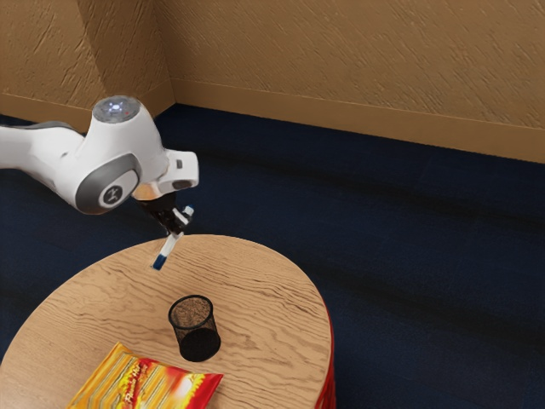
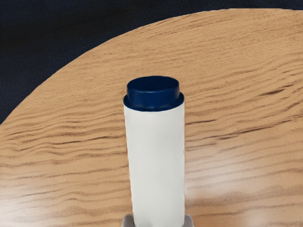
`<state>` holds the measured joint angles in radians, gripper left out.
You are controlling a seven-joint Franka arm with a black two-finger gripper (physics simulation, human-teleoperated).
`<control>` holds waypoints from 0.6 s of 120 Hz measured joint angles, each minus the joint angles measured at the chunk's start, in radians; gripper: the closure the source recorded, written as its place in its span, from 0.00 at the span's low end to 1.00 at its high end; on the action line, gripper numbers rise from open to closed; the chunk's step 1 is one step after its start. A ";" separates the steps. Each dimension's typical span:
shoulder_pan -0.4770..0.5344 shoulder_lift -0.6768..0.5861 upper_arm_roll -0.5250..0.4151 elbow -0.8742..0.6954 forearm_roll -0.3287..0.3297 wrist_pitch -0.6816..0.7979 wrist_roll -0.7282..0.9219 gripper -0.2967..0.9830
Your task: Put the marker into the pen holder.
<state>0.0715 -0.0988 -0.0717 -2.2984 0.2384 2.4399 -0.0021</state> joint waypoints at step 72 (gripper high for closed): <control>0.033 -0.264 -0.187 -0.423 -0.115 0.571 -0.366 0.85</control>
<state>0.1042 -0.3631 -0.2589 -2.7213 0.1229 3.0104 -0.3684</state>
